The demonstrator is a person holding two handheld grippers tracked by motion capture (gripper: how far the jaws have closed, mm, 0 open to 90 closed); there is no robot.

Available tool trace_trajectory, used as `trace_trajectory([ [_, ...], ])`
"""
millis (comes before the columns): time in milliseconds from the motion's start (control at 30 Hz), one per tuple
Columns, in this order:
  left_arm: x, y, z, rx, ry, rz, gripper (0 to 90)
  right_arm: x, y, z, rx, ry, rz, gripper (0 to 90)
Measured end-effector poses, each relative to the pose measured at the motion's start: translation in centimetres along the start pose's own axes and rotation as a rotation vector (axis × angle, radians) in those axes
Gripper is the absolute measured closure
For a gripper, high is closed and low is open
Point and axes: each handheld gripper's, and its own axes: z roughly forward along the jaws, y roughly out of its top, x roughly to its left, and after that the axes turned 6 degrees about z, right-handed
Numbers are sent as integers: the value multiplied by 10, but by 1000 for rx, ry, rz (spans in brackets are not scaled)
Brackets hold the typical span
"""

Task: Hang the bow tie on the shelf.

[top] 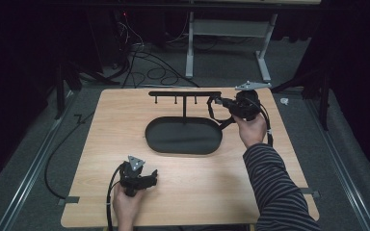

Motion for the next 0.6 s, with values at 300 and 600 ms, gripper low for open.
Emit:
trace_trajectory([
  [300, 0, 0, 0, 0, 0, 0, 165, -3, 2, 11, 19, -17, 16, 884],
  [600, 0, 0, 0, 2, -2, 3, 165, -8, 2, 15, 31, -32, 40, 882],
])
